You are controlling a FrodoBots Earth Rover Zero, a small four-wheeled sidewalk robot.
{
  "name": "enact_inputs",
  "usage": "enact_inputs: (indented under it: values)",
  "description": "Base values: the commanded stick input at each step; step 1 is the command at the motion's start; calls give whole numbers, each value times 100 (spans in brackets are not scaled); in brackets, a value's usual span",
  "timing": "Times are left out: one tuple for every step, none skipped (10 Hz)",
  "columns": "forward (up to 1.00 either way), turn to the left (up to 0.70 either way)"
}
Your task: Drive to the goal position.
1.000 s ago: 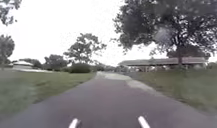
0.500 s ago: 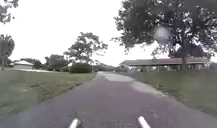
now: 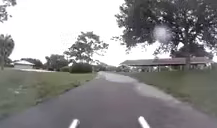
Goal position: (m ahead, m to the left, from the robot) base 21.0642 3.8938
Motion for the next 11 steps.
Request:
enact_inputs:
  values:
    - [70,0]
    - [70,0]
    - [70,0]
    - [70,0]
    - [70,0]
    - [70,0]
    - [70,0]
    - [70,0]
    - [70,0]
    - [70,0]
    - [70,0]
